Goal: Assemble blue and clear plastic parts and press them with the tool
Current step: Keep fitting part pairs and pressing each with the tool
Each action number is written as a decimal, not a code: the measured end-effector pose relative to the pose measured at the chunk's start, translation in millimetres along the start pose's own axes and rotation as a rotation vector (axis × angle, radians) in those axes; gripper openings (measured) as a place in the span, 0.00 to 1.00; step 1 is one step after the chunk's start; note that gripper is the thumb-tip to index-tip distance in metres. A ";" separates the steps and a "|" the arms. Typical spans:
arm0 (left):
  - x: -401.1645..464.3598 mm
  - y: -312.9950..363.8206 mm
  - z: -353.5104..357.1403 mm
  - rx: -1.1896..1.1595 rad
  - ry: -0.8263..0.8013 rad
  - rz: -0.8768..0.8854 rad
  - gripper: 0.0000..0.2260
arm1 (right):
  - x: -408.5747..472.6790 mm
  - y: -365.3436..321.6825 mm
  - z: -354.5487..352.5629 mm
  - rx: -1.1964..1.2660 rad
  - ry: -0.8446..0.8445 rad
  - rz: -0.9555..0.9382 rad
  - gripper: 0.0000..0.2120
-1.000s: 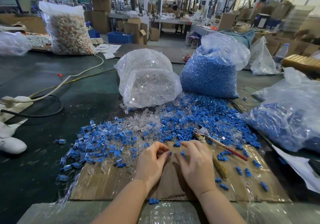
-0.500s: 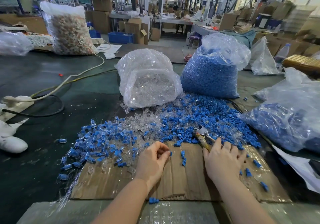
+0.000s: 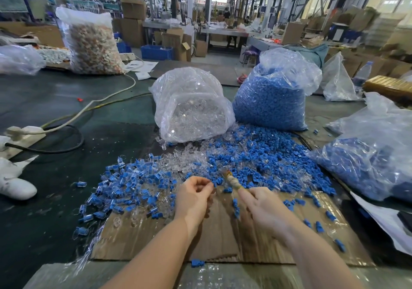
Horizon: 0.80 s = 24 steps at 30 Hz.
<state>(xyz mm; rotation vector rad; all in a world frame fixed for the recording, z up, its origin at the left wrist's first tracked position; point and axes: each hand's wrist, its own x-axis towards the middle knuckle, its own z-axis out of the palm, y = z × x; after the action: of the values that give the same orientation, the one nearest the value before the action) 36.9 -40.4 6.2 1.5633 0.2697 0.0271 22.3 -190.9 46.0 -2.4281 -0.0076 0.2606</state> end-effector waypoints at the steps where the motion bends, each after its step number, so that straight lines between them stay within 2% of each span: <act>1: 1.6 1.7 0.1 -0.028 0.013 -0.025 0.01 | -2.1 -3.2 -0.4 0.099 -0.051 0.010 0.18; 4: 5.5 6.9 -0.8 -0.093 0.044 -0.064 0.02 | -9.0 -10.3 -1.5 0.310 -0.153 0.072 0.16; 6: 7.5 9.6 -2.6 -0.090 0.071 -0.071 0.02 | -11.4 -12.9 -3.8 0.351 -0.184 0.131 0.15; 10: 11.0 12.3 -4.5 -0.089 0.112 -0.086 0.02 | -10.9 -11.1 -6.3 0.332 -0.243 0.182 0.15; 15: 10.7 16.3 -2.8 -0.107 0.159 -0.085 0.02 | -10.4 -9.6 -7.5 0.346 -0.354 0.160 0.14; 24: 9.1 21.6 1.7 -0.109 0.195 -0.104 0.02 | -7.9 -11.5 -4.2 0.291 -0.343 0.173 0.14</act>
<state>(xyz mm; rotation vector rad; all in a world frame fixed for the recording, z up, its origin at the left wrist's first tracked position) 49.4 -40.1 26.1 1.4382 0.4957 0.1115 16.1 -185.4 58.0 -2.0714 0.0824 0.7046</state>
